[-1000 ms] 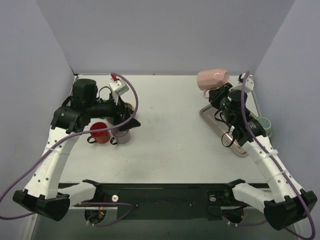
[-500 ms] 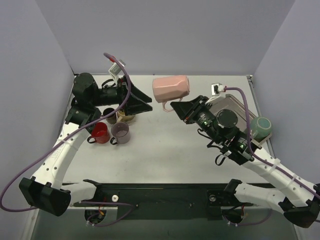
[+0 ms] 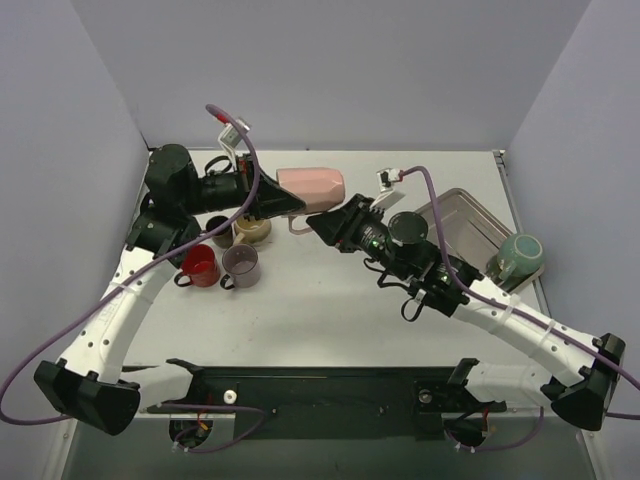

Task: Turn the mug right side up

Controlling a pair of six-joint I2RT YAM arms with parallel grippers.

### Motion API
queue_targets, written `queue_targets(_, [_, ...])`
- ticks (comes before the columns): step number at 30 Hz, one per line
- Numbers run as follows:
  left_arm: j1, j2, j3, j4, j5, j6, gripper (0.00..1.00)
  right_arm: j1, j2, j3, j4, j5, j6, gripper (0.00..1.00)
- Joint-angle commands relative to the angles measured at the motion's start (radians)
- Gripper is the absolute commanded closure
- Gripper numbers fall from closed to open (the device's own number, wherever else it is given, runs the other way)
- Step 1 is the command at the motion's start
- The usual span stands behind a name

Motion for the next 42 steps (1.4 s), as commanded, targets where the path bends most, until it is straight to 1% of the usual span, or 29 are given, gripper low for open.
queue_targets(1, [-0.003,-0.003,0.103,-0.398,-0.360,0.357,1.00,-0.095,-0.057,0.055,-0.053,-0.011,-0.011,0.54])
queue_targets(2, [-0.026,0.001,0.114,-0.462,-0.472,0.393,1.00,-0.147,-0.065,0.051,-0.132,-0.012,-0.025,0.38])
queue_targets(3, [-0.038,0.022,0.134,-0.527,-0.527,0.475,1.00,-0.170,-0.074,0.048,-0.183,0.023,-0.031,0.26])
queue_targets(4, [-0.068,0.039,0.151,-0.556,-0.604,0.511,1.00,-0.215,-0.091,0.040,-0.266,0.043,-0.066,0.11])
queue_targets(5, [-0.076,0.084,0.186,-0.625,-0.649,0.577,1.00,-0.262,-0.100,0.028,-0.321,0.075,-0.088,0.11])
queue_targets(6, [-0.090,0.108,0.198,-0.654,-0.693,0.599,1.00,-0.284,-0.118,0.022,-0.388,0.089,-0.123,0.10])
queue_targets(7, [-0.095,0.171,0.227,-0.709,-0.704,0.655,1.00,-0.339,-0.125,0.011,-0.424,0.103,-0.146,0.10])
queue_targets(8, [-0.106,0.209,0.241,-0.732,-0.735,0.681,1.00,-0.365,-0.134,0.011,-0.490,0.107,-0.198,0.09])
queue_targets(9, [-0.113,0.284,0.275,-0.790,-0.744,0.727,1.00,-0.434,-0.132,0.017,-0.525,0.124,-0.215,0.08])
queue_targets(10, [-0.130,0.318,0.290,-0.812,-0.770,0.737,1.00,-0.465,-0.131,0.023,-0.597,0.138,-0.268,0.08])
queue_targets(11, [-0.136,0.393,0.321,-0.857,-0.769,0.805,1.00,-0.520,-0.128,0.031,-0.628,0.219,-0.292,0.08])
queue_targets(12, [-0.147,0.426,0.355,-0.875,-0.766,0.821,1.00,-0.542,-0.125,0.032,-0.680,0.254,-0.331,0.08])
queue_targets(13, [-0.150,0.493,0.369,-0.904,-0.773,0.845,1.00,-0.587,-0.123,0.028,-0.696,0.337,-0.347,0.08])
queue_targets(14, [-0.161,0.521,0.390,-0.911,-0.801,0.858,1.00,-0.604,-0.122,0.026,-0.729,0.389,-0.368,0.08])
queue_targets(16, [-0.181,0.596,0.403,-0.898,-0.879,0.889,1.00,-0.658,-0.126,0.000,-0.739,0.503,-0.402,0.07])
queue_targets(17, [-0.190,0.633,0.409,-0.882,-0.917,0.904,1.00,-0.705,-0.125,-0.021,-0.731,0.523,-0.402,0.07])
queue_targets(21, [-0.196,0.754,0.481,-0.872,-0.982,0.930,1.00,-0.830,-0.099,-0.069,-0.701,0.490,-0.395,0.08])
queue_targets(25, [-0.190,0.860,0.565,-0.903,-0.976,0.955,1.00,-0.891,-0.074,-0.106,-0.668,0.454,-0.401,0.08])
queue_targets(29, [-0.190,0.952,0.656,-0.983,-0.968,0.965,1.00,-0.974,-0.040,-0.121,-0.658,0.446,-0.407,0.08])
queue_targets(30, [-0.190,0.967,0.674,-0.999,-0.967,0.971,0.88,-1.006,-0.034,-0.132,-0.653,0.454,-0.405,0.07])
queue_targets(31, [-0.188,0.969,0.676,-1.004,-0.961,0.973,0.82,-1.022,-0.020,-0.136,-0.648,0.460,-0.402,0.07])
queue_targets(32, [-0.188,0.962,0.676,-1.004,-0.947,0.979,0.72,-1.055,-0.014,-0.150,-0.633,0.471,-0.398,0.07])
queue_targets(33, [-0.188,0.955,0.674,-1.006,-0.941,0.984,0.67,-1.071,0.003,-0.156,-0.621,0.479,-0.392,0.07])
queue_targets(34, [-0.188,0.934,0.673,-1.001,-0.925,0.990,0.58,-1.104,0.016,-0.170,-0.601,0.476,-0.382,0.09])
queue_targets(36, [-0.188,0.896,0.669,-0.983,-0.916,0.996,0.49,-1.134,0.050,-0.184,-0.567,0.471,-0.375,0.12])
queue_targets(37, [-0.188,0.885,0.674,-0.981,-0.913,0.996,0.47,-1.143,0.076,-0.186,-0.556,0.477,-0.372,0.13])
queue_targets(40, [-0.188,0.822,0.702,-1.025,-0.850,1.008,0.42,-1.160,0.142,-0.186,-0.514,0.485,-0.379,0.20])
queue_targets(41, [-0.188,0.805,0.711,-1.033,-0.836,1.011,0.38,-1.165,0.182,-0.184,-0.509,0.491,-0.382,0.20])
queue_targets(42, [-0.188,0.772,0.711,-1.049,-0.812,1.014,0.38,-1.166,0.200,-0.180,-0.500,0.491,-0.394,0.20])
